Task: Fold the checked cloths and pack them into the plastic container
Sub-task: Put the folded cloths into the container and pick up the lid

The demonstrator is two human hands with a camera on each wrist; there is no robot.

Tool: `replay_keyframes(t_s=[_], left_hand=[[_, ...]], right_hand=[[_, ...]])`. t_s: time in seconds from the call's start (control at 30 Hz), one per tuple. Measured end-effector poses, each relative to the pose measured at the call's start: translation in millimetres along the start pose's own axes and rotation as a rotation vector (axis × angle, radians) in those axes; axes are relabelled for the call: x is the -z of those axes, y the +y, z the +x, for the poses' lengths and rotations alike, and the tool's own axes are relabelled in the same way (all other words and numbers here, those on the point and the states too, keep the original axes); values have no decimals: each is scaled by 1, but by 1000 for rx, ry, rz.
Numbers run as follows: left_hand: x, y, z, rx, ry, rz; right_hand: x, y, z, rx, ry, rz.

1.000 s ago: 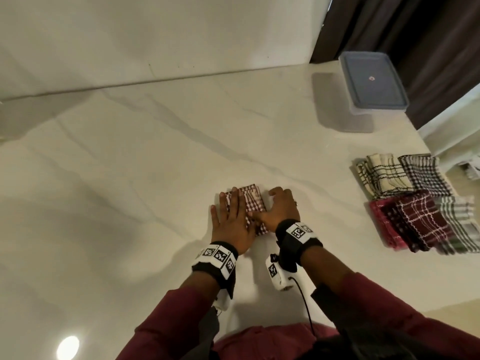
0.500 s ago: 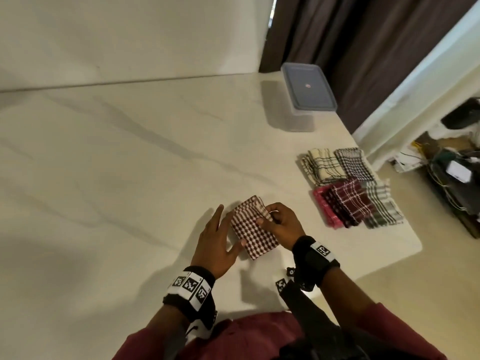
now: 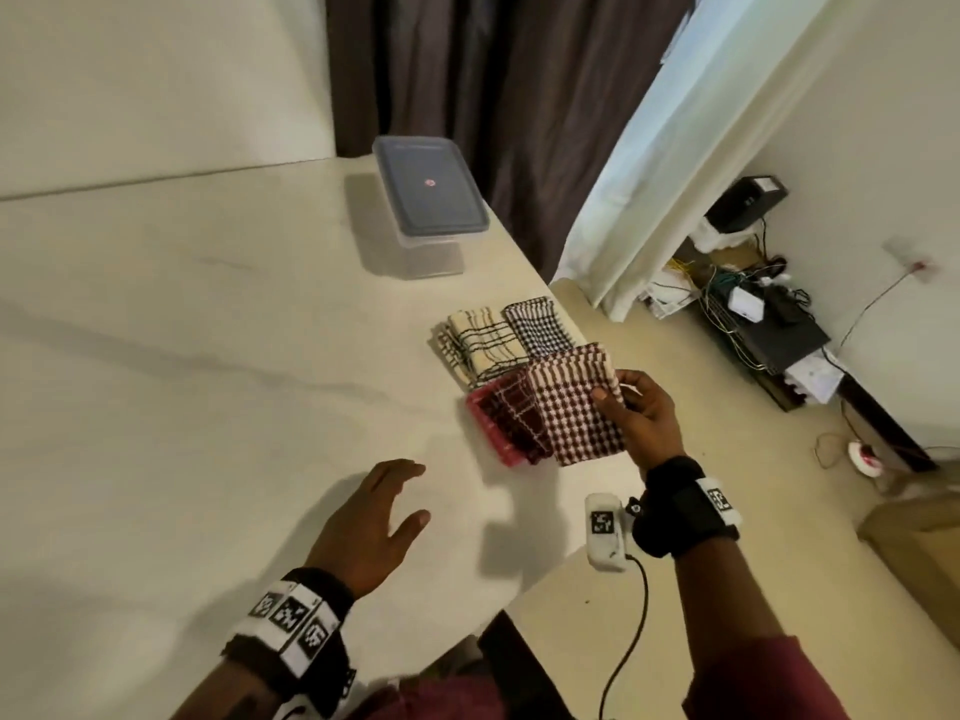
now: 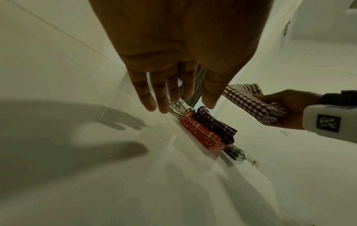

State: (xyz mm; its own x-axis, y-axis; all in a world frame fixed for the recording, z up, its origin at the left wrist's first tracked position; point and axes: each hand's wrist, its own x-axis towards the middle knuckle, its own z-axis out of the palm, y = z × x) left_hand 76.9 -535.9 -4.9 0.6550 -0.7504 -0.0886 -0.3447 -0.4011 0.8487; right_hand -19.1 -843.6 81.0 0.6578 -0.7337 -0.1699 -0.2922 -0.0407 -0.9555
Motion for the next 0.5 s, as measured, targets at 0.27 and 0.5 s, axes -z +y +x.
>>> replay_keyframes(t_s=[0.27,0.5], left_hand=[[-29,51,82,-21,-5,10],[-21,61,129,95,98,-54]], right_hand=[[49,59,92,-115,-99,-380],[32,54,117,163,-44,-747]])
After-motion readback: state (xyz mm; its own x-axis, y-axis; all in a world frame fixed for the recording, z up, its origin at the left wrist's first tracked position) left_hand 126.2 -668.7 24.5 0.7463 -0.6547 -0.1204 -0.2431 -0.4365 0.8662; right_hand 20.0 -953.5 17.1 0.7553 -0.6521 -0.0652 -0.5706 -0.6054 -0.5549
